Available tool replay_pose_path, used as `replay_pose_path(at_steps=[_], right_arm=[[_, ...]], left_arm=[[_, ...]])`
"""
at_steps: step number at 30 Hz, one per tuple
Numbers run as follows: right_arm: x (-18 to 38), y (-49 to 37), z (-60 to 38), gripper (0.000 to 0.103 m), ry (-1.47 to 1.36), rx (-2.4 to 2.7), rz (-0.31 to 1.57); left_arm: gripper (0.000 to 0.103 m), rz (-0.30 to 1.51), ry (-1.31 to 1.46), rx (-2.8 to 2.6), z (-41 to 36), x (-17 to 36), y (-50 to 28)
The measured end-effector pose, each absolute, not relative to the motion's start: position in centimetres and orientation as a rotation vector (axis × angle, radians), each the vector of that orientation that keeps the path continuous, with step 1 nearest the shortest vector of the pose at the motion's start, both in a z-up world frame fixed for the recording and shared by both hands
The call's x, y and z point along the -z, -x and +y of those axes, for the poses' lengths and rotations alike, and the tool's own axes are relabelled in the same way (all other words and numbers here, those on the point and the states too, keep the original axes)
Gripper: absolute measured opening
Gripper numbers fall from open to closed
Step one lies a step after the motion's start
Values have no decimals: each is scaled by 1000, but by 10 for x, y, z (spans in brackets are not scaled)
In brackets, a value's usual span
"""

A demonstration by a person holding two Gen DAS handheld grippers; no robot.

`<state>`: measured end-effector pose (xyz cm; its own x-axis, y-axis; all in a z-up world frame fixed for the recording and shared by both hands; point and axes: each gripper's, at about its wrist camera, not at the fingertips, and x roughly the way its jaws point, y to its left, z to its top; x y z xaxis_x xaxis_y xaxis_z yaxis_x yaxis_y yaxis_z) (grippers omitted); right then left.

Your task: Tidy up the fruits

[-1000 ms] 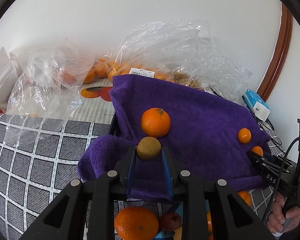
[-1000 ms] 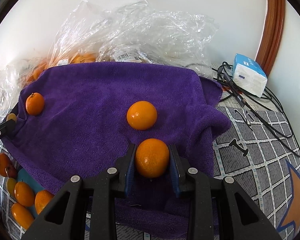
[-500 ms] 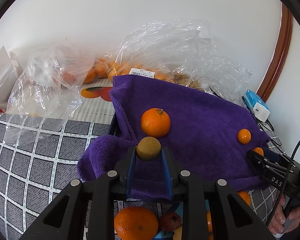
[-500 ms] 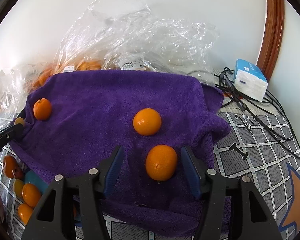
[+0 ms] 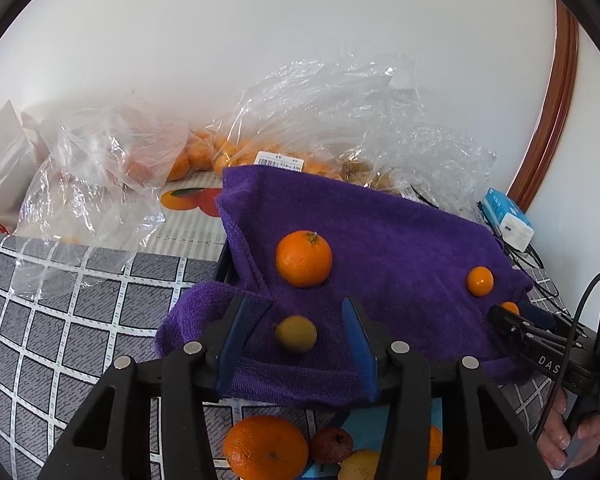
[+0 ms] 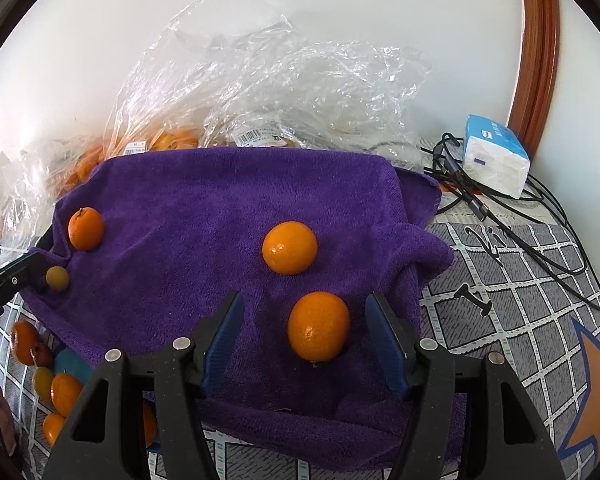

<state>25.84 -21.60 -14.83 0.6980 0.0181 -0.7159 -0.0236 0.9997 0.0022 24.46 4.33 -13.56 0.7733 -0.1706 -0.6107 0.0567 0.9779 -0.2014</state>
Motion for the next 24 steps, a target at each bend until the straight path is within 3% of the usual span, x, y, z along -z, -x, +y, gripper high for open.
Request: replay_pose_path(at_steps=[9,16,24], right_arm=[[137,-249,-210,63,11,-30,766],[99,-227,-202,63,0,4,709],[93,-188,-187,60,35,-10,713]], left_arm=[[51,603,181,87,49,119,-236],[53,501,136,53,53,79,-216],[53,587,107,36,79,80,-180]])
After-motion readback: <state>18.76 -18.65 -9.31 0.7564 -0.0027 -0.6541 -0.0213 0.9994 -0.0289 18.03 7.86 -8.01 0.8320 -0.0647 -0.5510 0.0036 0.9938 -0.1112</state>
